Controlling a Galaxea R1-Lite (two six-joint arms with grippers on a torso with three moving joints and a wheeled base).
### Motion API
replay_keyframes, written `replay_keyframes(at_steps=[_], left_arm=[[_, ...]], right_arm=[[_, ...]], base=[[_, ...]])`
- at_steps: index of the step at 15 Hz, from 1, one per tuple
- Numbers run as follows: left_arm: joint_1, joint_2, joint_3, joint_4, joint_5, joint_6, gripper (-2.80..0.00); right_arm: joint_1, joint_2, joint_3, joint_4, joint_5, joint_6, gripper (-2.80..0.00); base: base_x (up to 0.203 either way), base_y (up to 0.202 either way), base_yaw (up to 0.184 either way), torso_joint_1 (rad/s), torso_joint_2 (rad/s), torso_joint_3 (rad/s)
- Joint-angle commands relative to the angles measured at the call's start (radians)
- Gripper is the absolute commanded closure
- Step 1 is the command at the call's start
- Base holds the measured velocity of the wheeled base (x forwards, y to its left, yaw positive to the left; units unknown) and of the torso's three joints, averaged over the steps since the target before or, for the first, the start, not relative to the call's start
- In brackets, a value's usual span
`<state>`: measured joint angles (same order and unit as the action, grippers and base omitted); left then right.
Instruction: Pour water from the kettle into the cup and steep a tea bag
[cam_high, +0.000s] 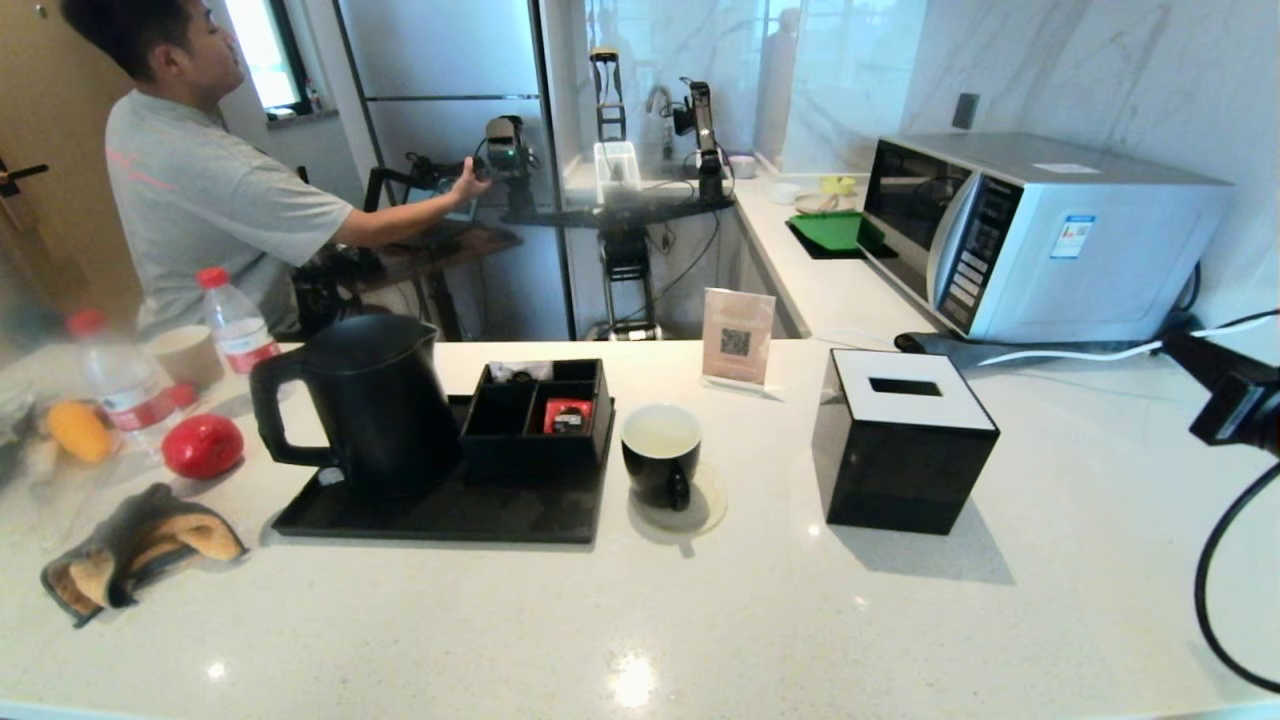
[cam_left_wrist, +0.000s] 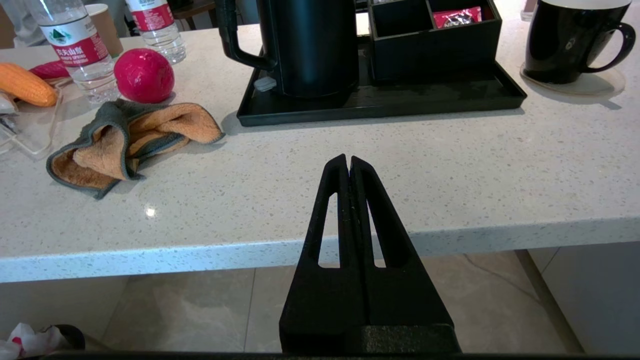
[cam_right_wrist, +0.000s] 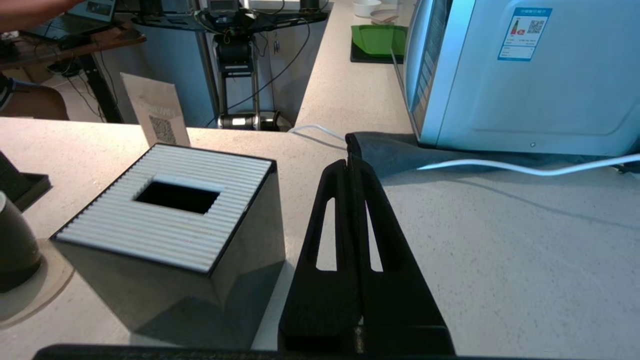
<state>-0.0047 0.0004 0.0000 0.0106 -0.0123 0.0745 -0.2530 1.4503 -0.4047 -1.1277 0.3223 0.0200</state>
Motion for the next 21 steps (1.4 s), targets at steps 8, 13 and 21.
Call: replay_keyframes(at_steps=[8, 13, 21], left_arm=[[0.0, 0.0, 0.0, 0.0, 0.0, 0.001, 0.0], [0.0, 0.0, 0.0, 0.0, 0.0, 0.001, 0.0], [0.0, 0.0, 0.0, 0.0, 0.0, 0.001, 0.0]], right_arm=[[-0.002, -0.287, 0.081, 0.12, 0.001, -0.004, 0.0], [-0.001, -0.399, 0.118, 0.188, 0.001, -0.005, 0.0], [0.063, -0.573, 0.197, 0.275, -0.01, -0.038, 0.0]], base=[[0.0, 0.0, 0.0, 0.0, 0.0, 0.0], [0.0, 0.0, 0.0, 0.0, 0.0, 0.0], [0.0, 0.0, 0.0, 0.0, 0.0, 0.0]])
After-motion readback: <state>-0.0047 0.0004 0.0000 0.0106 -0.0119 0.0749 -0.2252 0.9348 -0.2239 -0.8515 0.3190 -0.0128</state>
